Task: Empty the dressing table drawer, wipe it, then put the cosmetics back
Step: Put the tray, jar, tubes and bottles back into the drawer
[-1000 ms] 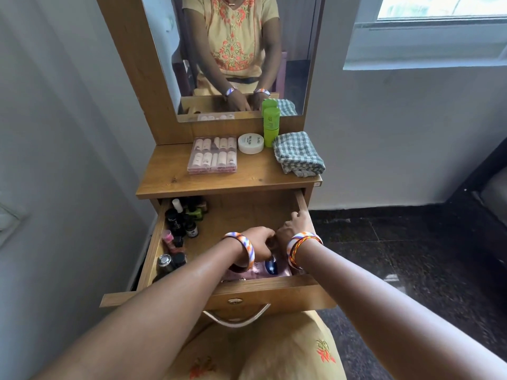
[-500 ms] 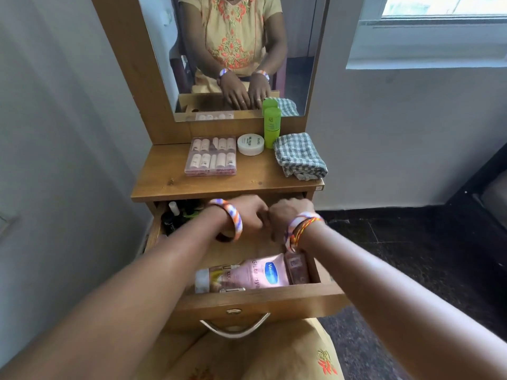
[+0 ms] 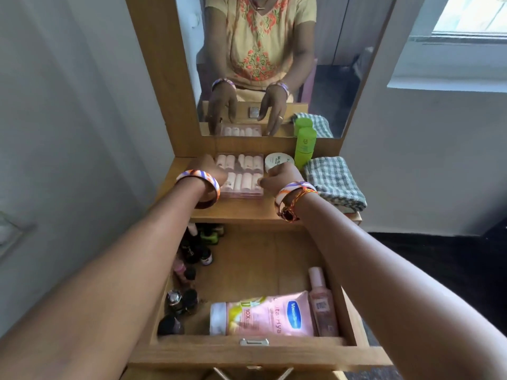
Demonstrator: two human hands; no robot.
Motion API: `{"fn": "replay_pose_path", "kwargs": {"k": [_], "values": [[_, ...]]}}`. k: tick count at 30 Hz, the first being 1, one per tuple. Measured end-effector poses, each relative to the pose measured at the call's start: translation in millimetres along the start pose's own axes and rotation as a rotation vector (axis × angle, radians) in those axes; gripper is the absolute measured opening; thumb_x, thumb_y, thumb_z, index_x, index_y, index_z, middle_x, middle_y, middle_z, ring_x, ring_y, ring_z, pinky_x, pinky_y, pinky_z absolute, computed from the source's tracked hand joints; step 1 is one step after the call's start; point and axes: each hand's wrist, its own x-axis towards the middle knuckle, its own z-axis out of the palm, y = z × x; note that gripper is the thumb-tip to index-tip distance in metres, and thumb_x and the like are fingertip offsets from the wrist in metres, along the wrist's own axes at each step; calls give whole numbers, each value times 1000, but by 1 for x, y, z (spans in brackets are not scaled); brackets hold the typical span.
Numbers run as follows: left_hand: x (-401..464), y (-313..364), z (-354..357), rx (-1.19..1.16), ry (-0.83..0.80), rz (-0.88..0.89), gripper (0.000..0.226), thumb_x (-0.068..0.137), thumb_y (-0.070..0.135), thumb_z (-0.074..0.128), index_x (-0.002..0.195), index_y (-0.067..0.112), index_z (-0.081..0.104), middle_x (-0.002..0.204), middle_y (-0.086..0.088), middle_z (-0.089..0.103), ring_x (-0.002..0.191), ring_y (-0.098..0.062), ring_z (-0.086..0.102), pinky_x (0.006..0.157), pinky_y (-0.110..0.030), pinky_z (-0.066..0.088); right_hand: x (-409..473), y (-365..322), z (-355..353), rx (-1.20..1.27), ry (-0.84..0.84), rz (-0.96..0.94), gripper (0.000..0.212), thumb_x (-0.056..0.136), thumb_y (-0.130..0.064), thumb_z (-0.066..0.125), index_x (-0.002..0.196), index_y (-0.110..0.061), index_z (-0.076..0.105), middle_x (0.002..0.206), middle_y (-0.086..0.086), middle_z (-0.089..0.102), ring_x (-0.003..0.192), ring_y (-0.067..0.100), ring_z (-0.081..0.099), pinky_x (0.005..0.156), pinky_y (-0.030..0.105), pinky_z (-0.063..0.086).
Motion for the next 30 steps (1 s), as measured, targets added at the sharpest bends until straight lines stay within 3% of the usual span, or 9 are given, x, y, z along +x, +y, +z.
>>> {"fn": "replay_pose_path", "kwargs": {"k": [3, 6, 10, 15, 19, 22, 26, 27, 30], "values": [[9, -1, 2, -72, -46, -10, 44, 90, 24, 56, 125, -1, 50, 127, -20, 55, 113, -36, 53, 81, -31, 39, 14, -4, 6, 6, -2, 56, 37, 87, -14, 60, 56, -8, 42, 57, 5, 41, 68, 23, 46, 57, 23, 35], [10, -1, 4, -123, -44, -8, 45, 90, 24, 57, 128, 0, 48, 129, -18, 54, 116, -34, 52, 83, -32, 40, 22, -5, 7, 33, 9, 94, 35, 87, -12, 60, 57, -7, 42, 58, 7, 42, 59, 21, 43, 47, 23, 29], [3, -4, 4, -138, -35, -16, 43, 91, 24, 56, 126, 0, 49, 128, -18, 55, 111, -33, 54, 81, -32, 41, 22, -4, 10, 58, -4, 122, 10, 85, -12, 63, 87, -2, 61, 76, 11, 57, 80, 23, 54, 68, 26, 42], [-11, -16, 0, -193, -18, -44, 40, 87, 20, 59, 121, 1, 54, 124, -17, 58, 110, -34, 55, 86, -32, 44, 11, 2, 9, 12, -59, 154, 27, 85, -10, 63, 110, -1, 60, 98, 10, 60, 94, 22, 57, 76, 28, 48], [-27, -23, -3, -238, -22, -36, 35, 84, 16, 63, 115, -1, 59, 117, -17, 61, 108, -34, 57, 86, -33, 45, -5, 2, 5, 47, -21, 175, 44, 77, -13, 74, 117, -1, 59, 113, 12, 65, 109, 24, 61, 96, 33, 49], [-42, -24, -7, -268, -21, -24, 31, 82, 13, 65, 107, -4, 61, 114, -20, 62, 106, -35, 58, 85, -34, 46, -19, 3, 2, 49, -7, 157, 47, 78, -13, 73, 121, -2, 58, 119, 11, 64, 111, 22, 60, 92, 28, 48], [-63, -25, -10, -290, -36, -12, 12, 81, 7, 64, 85, -3, 59, 113, -23, 62, 101, -34, 59, 74, -31, 41, -41, 4, -9, 94, -126, 104, 47, 82, -4, 66, 126, 3, 52, 129, 21, 56, 94, 21, 51, 63, 24, 44], [-68, -25, -10, -297, -33, -9, 11, 81, 6, 64, 85, -2, 58, 114, -22, 62, 103, -33, 59, 76, -32, 43, -48, 4, -11, 96, -132, 103, 47, 81, -4, 66, 126, 3, 52, 129, 22, 55, 92, 21, 50, 62, 24, 44], [-84, -23, -11, -299, -31, 1, 28, 81, 6, 66, 106, -5, 61, 115, -17, 61, 106, -33, 59, 82, -33, 47, -62, 10, -15, 125, -142, 110, 37, 81, -4, 66, 117, 3, 59, 122, 24, 59, 96, 27, 56, 81, 36, 50]]}}
